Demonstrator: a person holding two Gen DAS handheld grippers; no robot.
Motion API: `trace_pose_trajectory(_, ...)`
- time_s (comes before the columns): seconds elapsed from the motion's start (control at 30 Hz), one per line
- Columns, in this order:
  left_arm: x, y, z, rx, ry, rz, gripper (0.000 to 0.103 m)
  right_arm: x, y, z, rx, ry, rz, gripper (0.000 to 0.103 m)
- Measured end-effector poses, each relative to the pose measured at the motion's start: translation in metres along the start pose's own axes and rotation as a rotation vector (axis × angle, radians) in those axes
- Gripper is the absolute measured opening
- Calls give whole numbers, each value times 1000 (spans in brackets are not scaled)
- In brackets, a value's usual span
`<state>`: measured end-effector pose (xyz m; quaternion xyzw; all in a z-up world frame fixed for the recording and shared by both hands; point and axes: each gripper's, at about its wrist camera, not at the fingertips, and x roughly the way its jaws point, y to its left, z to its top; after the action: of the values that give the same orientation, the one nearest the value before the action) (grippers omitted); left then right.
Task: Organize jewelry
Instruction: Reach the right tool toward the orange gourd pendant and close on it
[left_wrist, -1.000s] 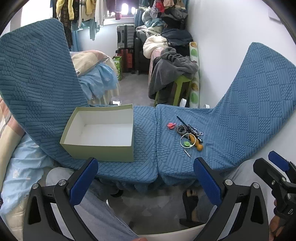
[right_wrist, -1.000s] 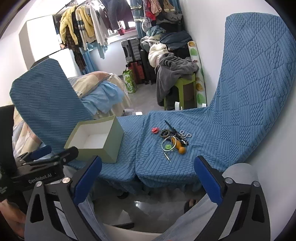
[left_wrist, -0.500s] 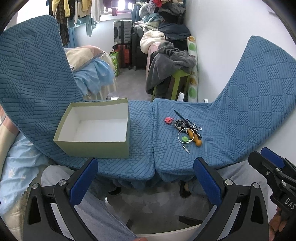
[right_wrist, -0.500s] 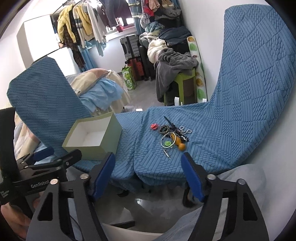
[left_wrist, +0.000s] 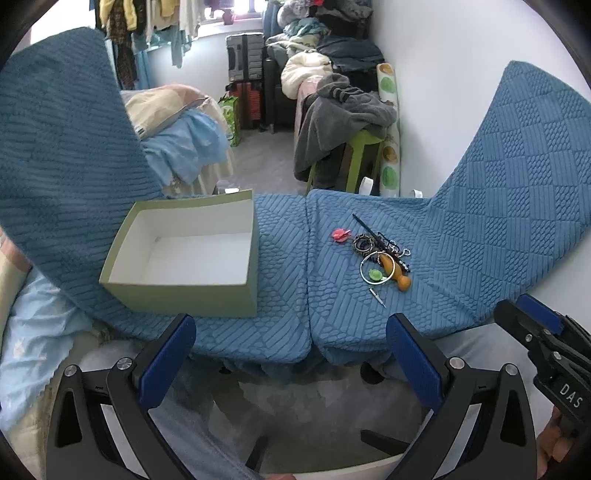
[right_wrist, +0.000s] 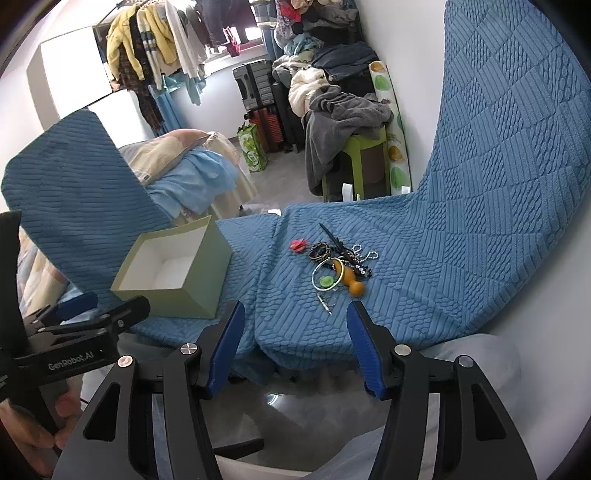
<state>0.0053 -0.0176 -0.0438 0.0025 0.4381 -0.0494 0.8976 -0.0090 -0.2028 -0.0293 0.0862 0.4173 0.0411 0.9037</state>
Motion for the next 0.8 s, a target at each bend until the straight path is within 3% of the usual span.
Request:
trace_pose_trajectory(0.13, 20, -8, 8, 9, 12, -27, 102, 18, -10, 1, 17, 18, -3, 52)
trace_pose_trajectory(0.4, 76, -33, 25, 41, 79, -163, 101, 59, -34, 5, 38, 57, -26, 45)
trace_pose_trajectory(0.6, 127, -66, 31, 132, 158, -224, 86, 98, -54, 5, 43, 95, -51, 42)
trace_pose_trajectory(0.63, 136, -69, 31, 135, 173, -238, 79, 106, -59, 5, 44, 99, -52, 41)
trace_pose_trajectory(0.8, 185, -82, 34, 123, 265, -331, 64, 137, -75, 3, 46, 122, -18, 41)
